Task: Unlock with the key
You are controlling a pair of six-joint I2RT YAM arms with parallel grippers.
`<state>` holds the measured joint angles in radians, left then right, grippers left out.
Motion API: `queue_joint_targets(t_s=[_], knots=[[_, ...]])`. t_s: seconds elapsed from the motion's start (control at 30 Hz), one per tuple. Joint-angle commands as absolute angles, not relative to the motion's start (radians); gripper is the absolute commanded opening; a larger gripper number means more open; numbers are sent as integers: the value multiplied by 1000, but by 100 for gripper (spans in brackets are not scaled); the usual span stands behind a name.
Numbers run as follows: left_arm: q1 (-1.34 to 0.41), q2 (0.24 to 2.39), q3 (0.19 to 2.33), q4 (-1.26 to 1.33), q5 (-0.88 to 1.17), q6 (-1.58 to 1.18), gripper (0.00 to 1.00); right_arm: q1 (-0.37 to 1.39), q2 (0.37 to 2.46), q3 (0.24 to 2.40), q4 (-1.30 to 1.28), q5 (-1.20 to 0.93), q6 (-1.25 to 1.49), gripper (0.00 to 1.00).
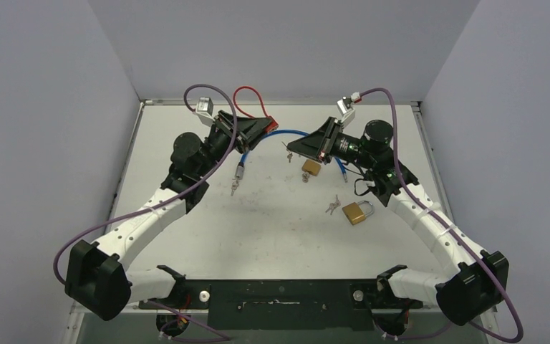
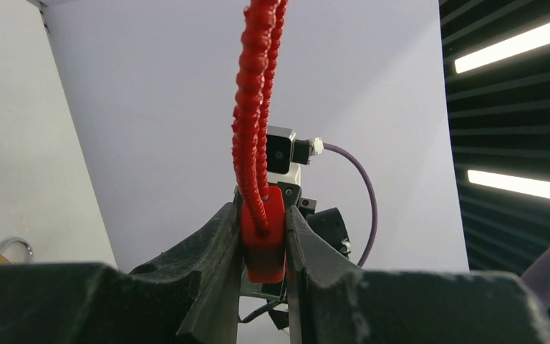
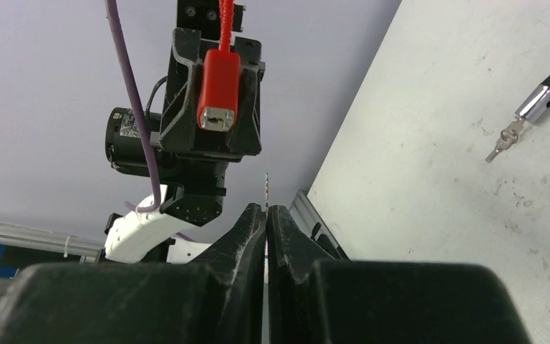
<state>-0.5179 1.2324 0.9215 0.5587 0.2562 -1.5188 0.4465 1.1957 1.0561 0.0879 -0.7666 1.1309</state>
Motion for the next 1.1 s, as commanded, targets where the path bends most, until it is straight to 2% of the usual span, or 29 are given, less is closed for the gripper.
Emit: queue_joint_targets(t_s=[0.0, 0.17, 0.67, 1.07], knots=[[-517, 1250, 998, 543, 376, -1581, 0, 469, 1178, 1104, 174, -702, 1118, 0], [-517, 1260, 1007, 543, 450, -1624, 0, 478, 1166, 1091, 238, -684, 1129, 0], [-517, 1262, 983, 625, 431, -1675, 0, 486, 1127, 1077, 203, -699, 1093, 0], [-517, 1258, 967, 643, 439, -1692, 0, 500, 1172, 1110, 228, -695, 1115, 0]])
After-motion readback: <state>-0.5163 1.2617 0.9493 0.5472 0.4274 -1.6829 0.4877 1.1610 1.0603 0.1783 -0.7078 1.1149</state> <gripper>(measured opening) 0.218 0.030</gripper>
